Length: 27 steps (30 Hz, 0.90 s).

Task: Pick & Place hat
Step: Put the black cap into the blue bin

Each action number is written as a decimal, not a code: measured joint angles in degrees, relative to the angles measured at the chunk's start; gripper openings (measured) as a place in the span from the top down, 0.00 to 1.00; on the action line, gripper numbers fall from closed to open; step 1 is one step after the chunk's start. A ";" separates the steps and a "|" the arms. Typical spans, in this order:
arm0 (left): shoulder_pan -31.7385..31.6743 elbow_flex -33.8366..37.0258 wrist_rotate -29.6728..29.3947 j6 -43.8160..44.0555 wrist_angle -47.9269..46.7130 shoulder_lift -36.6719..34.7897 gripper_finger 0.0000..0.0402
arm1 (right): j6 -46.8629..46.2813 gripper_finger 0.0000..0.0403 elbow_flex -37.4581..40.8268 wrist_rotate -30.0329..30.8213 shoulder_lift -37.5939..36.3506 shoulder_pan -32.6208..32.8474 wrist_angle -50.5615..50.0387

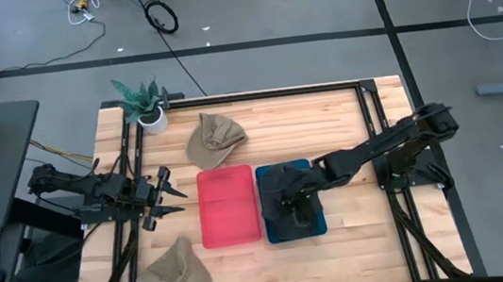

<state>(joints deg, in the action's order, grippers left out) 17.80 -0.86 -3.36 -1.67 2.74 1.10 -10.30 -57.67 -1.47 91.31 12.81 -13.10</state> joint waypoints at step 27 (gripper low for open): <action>0.02 0.00 0.00 -0.02 0.00 0.00 0.58 | -17.93 0.61 2.63 10.81 -8.77 8.40 -25.97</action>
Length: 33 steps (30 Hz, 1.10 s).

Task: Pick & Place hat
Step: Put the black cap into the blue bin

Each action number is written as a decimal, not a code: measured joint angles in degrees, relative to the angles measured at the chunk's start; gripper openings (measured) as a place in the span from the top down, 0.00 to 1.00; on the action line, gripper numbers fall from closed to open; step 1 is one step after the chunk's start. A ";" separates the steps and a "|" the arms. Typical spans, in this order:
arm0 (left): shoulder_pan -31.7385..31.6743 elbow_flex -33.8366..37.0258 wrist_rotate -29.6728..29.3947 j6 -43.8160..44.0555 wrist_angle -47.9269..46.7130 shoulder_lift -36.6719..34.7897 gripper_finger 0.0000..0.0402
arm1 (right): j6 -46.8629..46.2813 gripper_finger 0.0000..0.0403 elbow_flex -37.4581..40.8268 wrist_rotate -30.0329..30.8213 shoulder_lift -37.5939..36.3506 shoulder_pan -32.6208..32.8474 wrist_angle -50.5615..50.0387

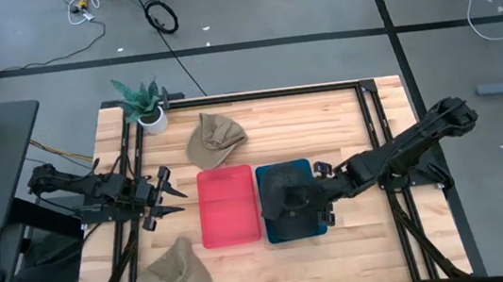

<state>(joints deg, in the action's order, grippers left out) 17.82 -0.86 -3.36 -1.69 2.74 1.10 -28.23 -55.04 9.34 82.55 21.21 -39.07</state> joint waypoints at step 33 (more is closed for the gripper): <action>0.00 0.00 0.00 0.00 0.00 0.00 0.58 | 15.03 0.61 0.56 9.15 2.74 -3.11 27.18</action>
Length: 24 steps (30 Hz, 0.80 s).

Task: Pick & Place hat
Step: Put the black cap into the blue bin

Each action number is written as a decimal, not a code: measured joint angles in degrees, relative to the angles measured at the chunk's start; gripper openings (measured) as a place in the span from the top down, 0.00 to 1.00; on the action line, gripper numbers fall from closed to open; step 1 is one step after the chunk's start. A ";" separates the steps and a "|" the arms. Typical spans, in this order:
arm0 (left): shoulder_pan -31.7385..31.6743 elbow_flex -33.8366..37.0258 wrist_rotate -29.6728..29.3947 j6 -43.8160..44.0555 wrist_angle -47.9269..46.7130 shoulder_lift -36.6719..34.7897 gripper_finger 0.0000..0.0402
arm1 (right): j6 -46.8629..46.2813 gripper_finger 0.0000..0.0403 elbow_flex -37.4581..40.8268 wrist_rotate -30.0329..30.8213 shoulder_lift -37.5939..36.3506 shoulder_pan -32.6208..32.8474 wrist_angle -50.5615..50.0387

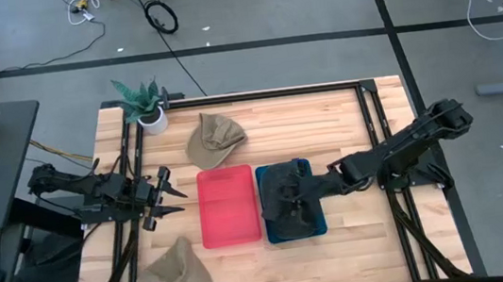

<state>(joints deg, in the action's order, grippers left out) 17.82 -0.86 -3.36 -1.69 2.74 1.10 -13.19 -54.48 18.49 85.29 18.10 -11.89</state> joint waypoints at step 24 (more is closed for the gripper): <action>0.00 0.00 0.00 0.00 0.00 0.00 0.58 | -8.42 0.61 -0.22 -4.29 10.36 -4.36 -12.20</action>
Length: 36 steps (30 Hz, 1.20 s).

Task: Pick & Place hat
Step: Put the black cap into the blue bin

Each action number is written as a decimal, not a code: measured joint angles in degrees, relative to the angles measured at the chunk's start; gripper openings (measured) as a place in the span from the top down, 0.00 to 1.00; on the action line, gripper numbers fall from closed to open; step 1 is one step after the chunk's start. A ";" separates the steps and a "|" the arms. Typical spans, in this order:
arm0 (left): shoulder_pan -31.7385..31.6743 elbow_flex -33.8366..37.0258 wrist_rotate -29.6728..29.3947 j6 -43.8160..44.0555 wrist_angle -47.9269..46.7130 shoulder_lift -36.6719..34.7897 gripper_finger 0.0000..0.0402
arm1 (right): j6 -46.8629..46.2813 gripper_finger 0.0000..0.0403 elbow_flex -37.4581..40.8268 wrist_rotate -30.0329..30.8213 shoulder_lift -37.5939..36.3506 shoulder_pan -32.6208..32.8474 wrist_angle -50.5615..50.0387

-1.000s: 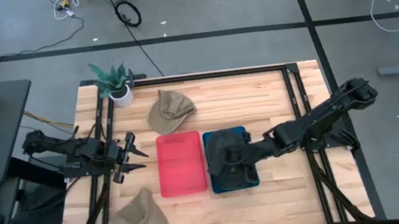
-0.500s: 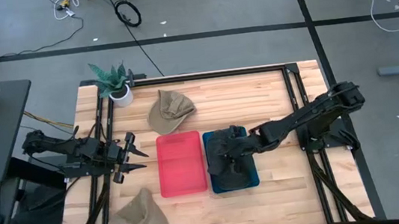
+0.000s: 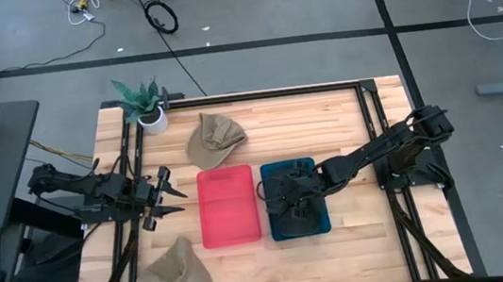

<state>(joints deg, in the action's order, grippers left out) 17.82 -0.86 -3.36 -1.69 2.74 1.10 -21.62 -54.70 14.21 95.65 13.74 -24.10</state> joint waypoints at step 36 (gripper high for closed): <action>0.00 0.00 0.00 0.00 0.00 0.00 0.58 | 4.32 0.61 0.33 2.70 -1.35 -3.43 1.50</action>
<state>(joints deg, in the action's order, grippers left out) 17.82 -0.86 -3.36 -1.69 2.74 1.10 -17.30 -54.37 16.91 94.30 10.31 -22.60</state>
